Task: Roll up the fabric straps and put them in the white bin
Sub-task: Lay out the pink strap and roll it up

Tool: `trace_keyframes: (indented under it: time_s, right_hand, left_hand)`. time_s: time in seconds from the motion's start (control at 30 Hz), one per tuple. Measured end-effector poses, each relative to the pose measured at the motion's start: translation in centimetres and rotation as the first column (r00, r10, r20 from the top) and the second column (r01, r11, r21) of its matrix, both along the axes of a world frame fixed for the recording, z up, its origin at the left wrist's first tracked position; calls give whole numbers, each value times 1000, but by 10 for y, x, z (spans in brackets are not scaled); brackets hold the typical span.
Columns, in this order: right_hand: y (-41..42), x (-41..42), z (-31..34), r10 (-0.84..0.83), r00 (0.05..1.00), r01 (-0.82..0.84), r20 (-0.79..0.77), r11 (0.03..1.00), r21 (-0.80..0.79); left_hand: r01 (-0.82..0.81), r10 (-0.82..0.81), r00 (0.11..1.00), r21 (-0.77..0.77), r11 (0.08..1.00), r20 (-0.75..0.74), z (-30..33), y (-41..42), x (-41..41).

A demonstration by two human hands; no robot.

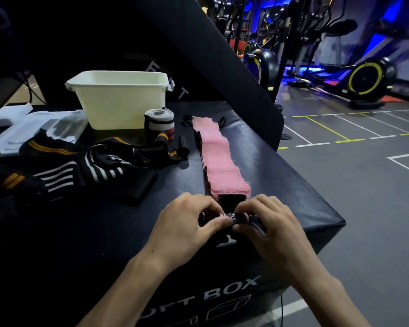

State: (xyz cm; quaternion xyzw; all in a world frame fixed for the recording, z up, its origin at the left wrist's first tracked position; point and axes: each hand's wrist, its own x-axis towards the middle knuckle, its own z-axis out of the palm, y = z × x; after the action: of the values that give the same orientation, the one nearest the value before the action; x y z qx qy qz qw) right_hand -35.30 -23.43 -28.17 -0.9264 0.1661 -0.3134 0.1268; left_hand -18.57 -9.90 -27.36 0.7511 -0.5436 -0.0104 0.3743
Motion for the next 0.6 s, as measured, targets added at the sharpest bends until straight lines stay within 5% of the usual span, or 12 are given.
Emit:
trace_keyframes:
  time_s: [0.33,0.6]
  right_hand:
    - [-8,-12,8,132,990,-129,-53,989,73]
    - [-13,-10,10,149,984,-141,-92,986,90]
  left_hand:
    - [126,-124,992,87,988,-20,4,8,3]
    - [150,-129,966,-78,986,225,3,5,0]
